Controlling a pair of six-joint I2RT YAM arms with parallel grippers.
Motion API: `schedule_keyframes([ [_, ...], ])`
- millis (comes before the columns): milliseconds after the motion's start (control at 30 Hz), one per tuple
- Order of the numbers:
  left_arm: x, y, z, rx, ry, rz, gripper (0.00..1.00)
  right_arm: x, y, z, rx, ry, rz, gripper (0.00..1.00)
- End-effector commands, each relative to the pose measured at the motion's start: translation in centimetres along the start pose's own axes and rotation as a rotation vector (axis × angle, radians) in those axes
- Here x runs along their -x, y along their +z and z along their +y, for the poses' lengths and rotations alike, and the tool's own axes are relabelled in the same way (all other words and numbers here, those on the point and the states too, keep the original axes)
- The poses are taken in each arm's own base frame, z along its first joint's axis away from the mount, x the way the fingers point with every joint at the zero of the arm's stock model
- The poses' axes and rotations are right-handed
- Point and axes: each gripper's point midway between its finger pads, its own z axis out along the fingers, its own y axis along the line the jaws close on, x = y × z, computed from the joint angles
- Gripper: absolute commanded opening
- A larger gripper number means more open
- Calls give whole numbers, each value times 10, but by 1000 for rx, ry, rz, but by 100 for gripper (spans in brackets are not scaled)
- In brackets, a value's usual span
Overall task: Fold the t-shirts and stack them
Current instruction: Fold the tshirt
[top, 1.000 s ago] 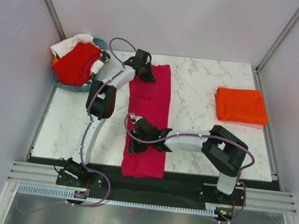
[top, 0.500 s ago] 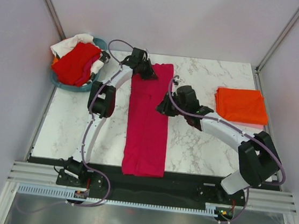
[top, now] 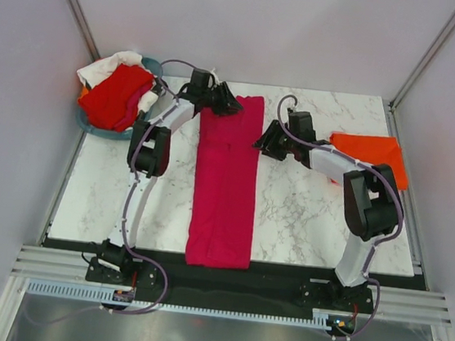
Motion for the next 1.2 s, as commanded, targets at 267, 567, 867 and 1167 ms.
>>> schedule_keyframes([
  [267, 13, -134, -66, 3, 173, -107, 76, 75, 64, -12, 70, 90, -6, 58],
  [567, -45, -163, 0, 170, 109, -64, 77, 80, 105, -31, 59, 127, 20, 59],
  [867, -60, -147, 48, 251, 48, -18, 71, 87, 123, -48, 47, 159, 15, 34],
  [1167, -56, -143, 79, 360, 30, -36, 61, 89, 135, -55, 73, 193, 33, 19],
])
